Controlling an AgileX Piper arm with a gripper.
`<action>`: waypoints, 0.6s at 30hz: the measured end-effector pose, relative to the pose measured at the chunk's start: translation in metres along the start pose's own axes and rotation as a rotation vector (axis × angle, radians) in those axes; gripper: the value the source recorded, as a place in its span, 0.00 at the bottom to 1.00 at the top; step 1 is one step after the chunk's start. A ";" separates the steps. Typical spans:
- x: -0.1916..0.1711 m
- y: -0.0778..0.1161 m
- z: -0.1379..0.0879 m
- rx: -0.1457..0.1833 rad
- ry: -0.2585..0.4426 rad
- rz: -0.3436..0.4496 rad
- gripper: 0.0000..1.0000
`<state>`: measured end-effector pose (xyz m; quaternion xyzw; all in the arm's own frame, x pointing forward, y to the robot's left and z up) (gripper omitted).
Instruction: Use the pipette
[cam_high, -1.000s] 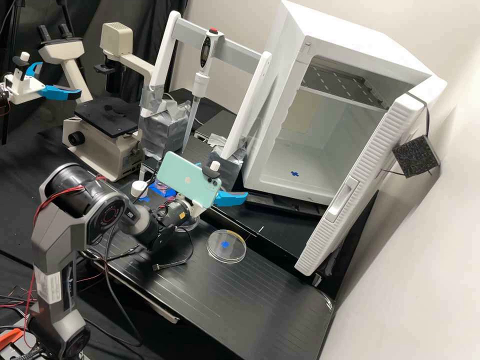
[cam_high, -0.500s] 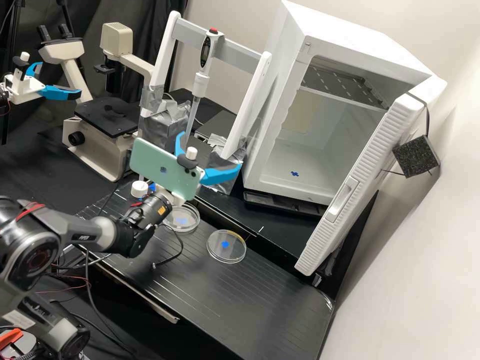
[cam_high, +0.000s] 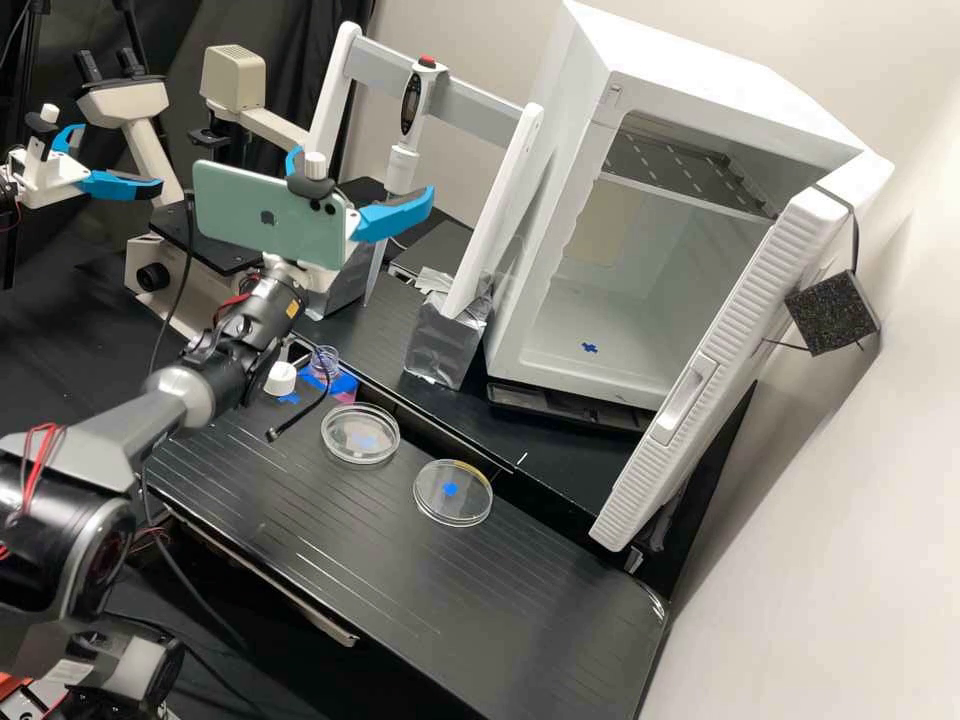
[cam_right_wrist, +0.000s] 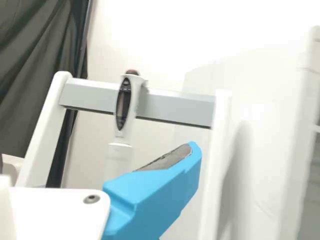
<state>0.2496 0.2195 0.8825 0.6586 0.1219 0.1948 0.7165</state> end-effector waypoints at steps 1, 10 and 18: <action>0.006 -0.001 -0.001 0.002 -0.015 -0.008 1.00; 0.061 -0.010 -0.001 -0.050 -0.119 -0.092 1.00; 0.085 -0.007 0.005 -0.074 -0.163 -0.105 0.00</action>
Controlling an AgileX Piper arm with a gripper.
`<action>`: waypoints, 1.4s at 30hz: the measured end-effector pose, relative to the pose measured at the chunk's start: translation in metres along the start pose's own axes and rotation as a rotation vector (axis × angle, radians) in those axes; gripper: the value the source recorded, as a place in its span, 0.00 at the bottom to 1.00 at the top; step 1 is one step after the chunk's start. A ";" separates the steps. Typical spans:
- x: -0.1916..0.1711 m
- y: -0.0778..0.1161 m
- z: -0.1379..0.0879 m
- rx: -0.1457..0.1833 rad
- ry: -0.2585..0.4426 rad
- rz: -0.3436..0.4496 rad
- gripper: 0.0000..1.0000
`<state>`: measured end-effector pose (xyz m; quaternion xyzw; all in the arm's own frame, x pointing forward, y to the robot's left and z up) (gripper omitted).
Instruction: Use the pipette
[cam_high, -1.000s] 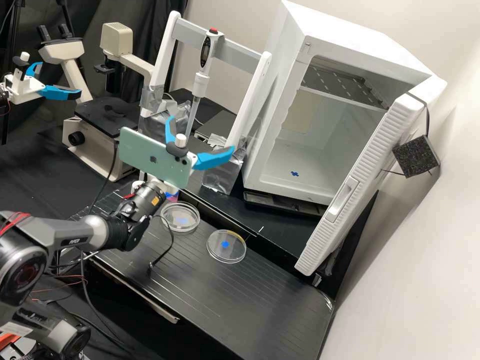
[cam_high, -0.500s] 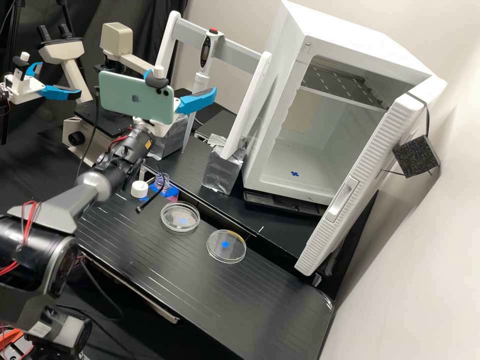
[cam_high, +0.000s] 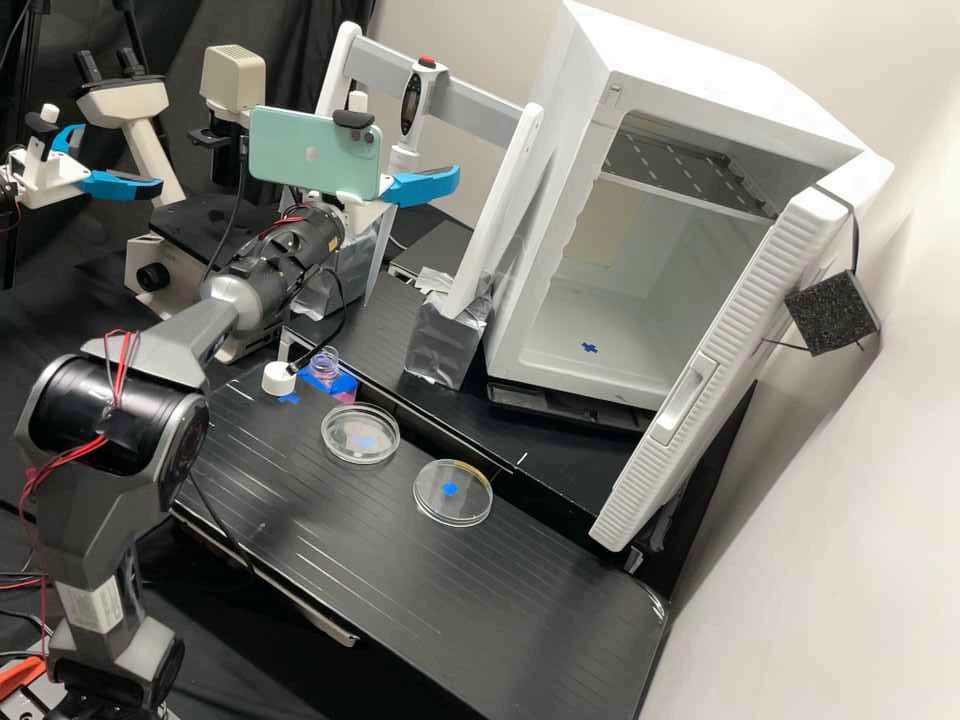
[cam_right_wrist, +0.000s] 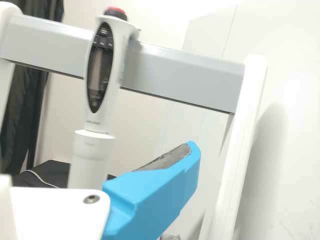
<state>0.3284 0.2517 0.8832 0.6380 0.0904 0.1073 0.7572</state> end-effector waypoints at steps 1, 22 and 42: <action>0.001 0.000 0.000 0.003 -0.004 0.001 0.00; 0.015 0.001 0.002 0.001 -0.059 -0.011 0.00; 0.016 0.004 -0.003 0.015 -0.061 -0.015 0.00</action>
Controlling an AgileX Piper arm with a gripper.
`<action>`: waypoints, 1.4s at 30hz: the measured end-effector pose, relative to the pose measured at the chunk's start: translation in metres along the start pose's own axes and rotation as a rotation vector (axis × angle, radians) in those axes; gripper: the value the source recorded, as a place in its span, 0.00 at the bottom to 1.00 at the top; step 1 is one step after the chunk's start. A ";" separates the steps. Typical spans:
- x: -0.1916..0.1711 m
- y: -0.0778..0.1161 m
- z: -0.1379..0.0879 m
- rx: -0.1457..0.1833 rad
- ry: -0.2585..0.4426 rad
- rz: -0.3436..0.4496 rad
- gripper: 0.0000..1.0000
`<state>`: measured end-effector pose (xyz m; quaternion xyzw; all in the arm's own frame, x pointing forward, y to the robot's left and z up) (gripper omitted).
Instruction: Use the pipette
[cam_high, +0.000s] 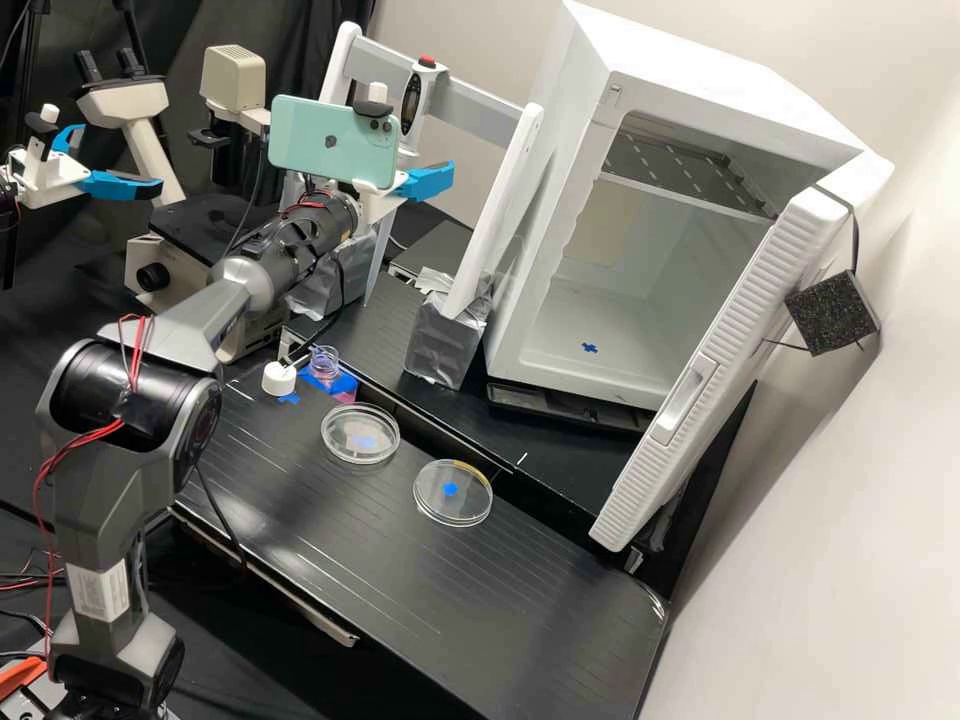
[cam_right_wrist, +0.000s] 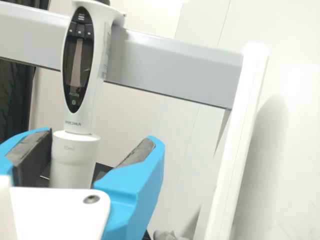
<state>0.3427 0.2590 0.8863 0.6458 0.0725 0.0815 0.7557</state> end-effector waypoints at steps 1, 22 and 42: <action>0.000 0.000 0.000 0.001 0.001 -0.001 0.00; -0.001 -0.004 -0.008 -0.011 0.010 -0.027 0.00; -0.001 -0.004 -0.008 -0.003 0.008 -0.028 0.00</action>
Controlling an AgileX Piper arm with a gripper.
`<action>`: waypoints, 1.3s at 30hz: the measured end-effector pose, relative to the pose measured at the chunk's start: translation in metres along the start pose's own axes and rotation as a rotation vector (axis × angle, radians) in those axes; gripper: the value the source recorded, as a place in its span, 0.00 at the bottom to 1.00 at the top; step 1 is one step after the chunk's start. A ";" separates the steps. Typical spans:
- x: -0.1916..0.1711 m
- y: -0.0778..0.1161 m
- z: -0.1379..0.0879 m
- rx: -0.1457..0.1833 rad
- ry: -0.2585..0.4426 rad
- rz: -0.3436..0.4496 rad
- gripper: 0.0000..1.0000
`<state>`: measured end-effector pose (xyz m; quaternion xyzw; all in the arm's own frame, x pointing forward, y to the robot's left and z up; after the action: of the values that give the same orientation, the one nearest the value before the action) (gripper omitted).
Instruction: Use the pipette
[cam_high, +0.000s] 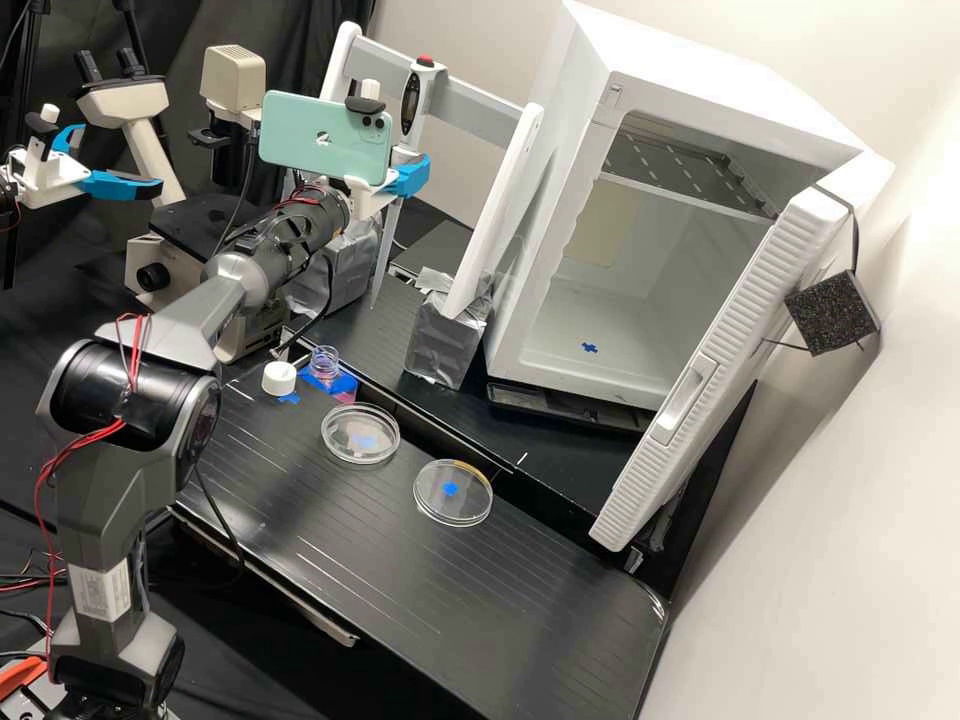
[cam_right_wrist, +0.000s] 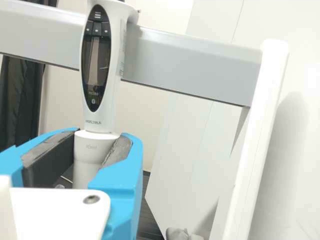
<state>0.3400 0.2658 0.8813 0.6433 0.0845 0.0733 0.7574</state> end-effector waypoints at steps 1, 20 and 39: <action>0.000 0.000 0.000 0.000 0.000 0.000 0.00; -0.011 0.016 -0.011 0.054 0.041 0.006 0.00; -0.048 0.033 0.000 0.157 0.068 0.134 0.00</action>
<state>0.2933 0.2605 0.9153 0.7022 0.0724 0.1390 0.6946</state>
